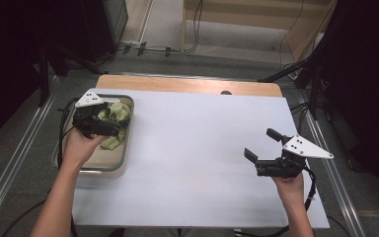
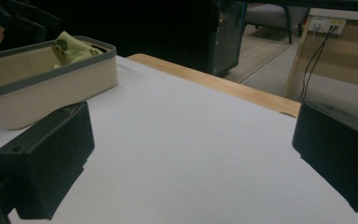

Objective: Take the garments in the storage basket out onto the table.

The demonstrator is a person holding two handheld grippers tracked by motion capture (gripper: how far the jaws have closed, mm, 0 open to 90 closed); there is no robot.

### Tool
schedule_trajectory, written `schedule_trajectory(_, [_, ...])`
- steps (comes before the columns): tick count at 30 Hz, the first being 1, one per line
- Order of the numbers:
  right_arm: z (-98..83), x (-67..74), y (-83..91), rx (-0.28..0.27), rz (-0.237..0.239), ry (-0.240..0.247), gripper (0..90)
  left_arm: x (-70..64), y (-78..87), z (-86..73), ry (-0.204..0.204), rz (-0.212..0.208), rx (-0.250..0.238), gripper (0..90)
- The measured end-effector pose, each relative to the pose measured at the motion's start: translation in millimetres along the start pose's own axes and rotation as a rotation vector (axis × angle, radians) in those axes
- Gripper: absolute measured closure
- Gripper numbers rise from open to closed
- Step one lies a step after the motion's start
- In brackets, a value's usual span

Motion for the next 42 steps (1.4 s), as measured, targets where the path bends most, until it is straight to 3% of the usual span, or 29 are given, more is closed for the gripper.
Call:
schedule_trajectory(9, [-0.3, -1.2, 0.7, 0.001, -0.002, -0.003, 0.0, 17.3, -13.2, -6.3, 0.024, 0.047, 0.064, 0.3])
schedule_trajectory(29, [-0.2, -1.9, 1.3, -0.001, -0.001, -0.003, 0.0, 35.6, -33.6, -19.4, 0.091, 0.077, 0.200, 2.8])
schedule_trajectory(34, [-0.3, -2.5, 1.8, -0.001, -0.003, -0.008, 0.0, 38.0, -35.6, -22.1, 0.083, 0.089, 0.213, 15.3])
schedule_trajectory(37, [-0.3, -3.2, 2.4, -0.002, -0.006, -0.013, 0.0, 39.7, -36.9, -22.6, 0.094, 0.100, 0.212, 16.9])
schedule_trajectory(42, [0.0, -3.0, 2.9, -0.003, -0.005, -0.012, 0.0, 41.6, -38.0, -23.9, 0.104, 0.108, 0.217, 27.2])
Point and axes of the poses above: each handheld gripper's, and its own axes: y roughly backward along the jaws, z roughly out of its top, x roughly to its left, the point moved 4 cm from there along -y, roughly forward along the jaws, and after that the axes turned 5 degrees about -x, right-handed, at the moved point
